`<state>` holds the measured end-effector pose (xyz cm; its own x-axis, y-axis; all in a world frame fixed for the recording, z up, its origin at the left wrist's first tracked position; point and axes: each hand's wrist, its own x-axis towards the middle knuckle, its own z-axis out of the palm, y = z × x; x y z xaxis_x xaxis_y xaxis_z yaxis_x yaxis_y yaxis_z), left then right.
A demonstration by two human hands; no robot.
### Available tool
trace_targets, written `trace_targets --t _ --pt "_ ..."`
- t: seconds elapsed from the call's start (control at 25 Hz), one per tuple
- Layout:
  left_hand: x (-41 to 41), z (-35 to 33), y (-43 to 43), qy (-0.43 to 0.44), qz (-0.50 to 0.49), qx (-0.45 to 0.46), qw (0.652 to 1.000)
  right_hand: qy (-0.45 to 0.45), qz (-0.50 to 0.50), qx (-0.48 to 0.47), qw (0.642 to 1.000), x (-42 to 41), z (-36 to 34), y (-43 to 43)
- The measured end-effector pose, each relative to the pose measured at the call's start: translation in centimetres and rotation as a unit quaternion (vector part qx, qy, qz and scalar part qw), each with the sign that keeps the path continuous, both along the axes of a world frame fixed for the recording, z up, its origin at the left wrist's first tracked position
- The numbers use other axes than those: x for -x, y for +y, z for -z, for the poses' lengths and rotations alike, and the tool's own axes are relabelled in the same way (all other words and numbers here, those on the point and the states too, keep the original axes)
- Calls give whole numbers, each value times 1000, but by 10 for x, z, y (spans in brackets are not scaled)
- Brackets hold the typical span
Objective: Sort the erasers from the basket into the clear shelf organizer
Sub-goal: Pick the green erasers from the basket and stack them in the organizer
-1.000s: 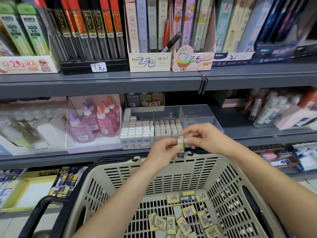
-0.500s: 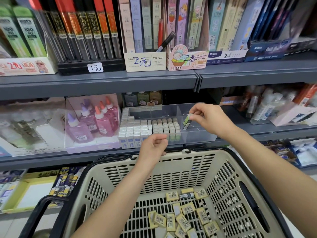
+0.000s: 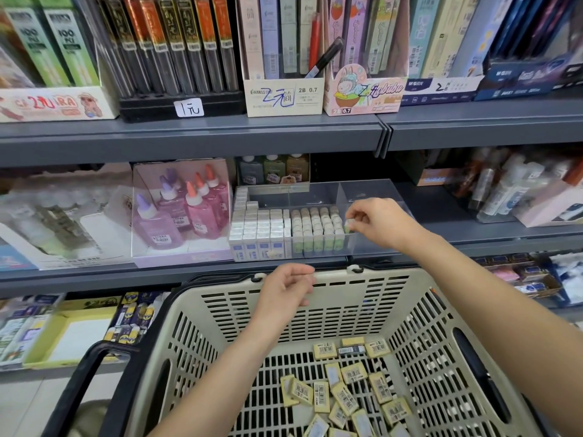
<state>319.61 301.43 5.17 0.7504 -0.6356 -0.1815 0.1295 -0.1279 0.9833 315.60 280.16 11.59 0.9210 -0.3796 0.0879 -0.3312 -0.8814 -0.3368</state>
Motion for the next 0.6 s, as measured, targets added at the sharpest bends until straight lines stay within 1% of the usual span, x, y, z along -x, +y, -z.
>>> trace_targets --t 0.16,0.36,0.48,0.6 --pt "-1 3 2 0 6 -13 1000 0 -7 23 1000 -6 -16 1" --pt "-1 -1 -2 -6 13 -2 1000 80 -47 44 995 -12 -19 3" --pt "-1 -2 -3 -9 15 -1 1000 95 -38 25 994 -12 -13 1" --pt "1 3 -2 -1 17 -13 1000 85 -22 -28 996 -8 -9 -2"
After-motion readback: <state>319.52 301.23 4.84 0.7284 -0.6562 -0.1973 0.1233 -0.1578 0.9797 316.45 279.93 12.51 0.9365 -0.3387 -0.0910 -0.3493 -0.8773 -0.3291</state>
